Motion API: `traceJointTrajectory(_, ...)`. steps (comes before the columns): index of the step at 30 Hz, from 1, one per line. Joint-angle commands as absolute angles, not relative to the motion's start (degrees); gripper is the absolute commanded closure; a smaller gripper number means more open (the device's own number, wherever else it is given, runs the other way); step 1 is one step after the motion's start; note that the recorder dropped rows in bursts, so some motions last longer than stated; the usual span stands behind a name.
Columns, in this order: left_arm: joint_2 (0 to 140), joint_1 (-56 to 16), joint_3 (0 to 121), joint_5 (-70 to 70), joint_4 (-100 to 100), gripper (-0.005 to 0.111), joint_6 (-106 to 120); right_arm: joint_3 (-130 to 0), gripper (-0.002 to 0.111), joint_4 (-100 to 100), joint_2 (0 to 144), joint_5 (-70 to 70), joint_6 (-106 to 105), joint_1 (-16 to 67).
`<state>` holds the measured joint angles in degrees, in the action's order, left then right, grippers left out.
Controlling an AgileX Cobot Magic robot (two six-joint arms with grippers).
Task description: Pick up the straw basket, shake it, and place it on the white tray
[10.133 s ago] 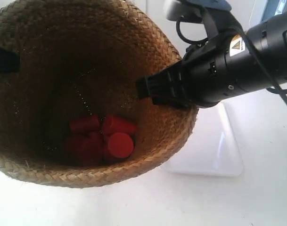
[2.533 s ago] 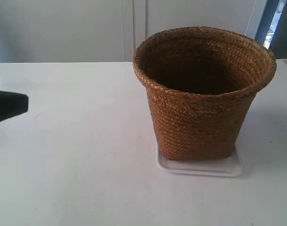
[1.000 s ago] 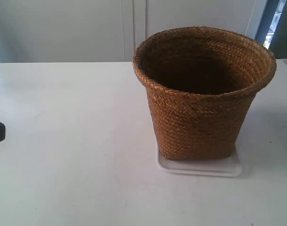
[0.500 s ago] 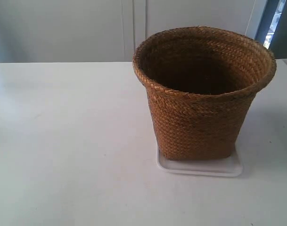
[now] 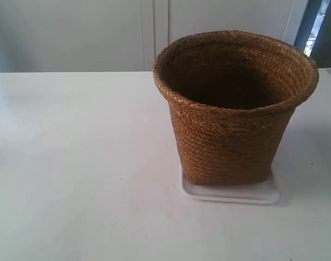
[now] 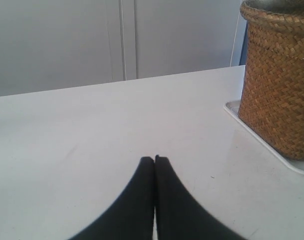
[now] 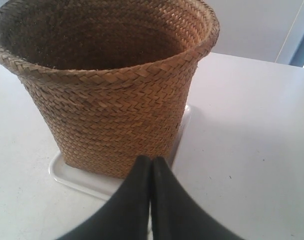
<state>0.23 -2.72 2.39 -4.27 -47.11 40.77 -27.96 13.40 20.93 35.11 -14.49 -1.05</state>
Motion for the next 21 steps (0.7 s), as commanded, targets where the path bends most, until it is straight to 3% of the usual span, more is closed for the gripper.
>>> traceJointTrajectory(1,0.0,-2.5,2.4,-4.2,-48.4,0.106,40.3,-27.8,0.108,13.3,20.8,34.7,-14.7,-1.2)
traceJointTrajectory(15,0.0,-2.5,2.4,-4.2,-48.4,0.106,40.3,-27.8,0.108,12.0,20.8,33.5,-15.4,-1.2)
traceJointTrajectory(21,0.0,-2.5,2.4,-4.2,-48.4,0.106,40.3,-19.4,0.108,11.6,15.7,14.9,-15.4,-1.2)
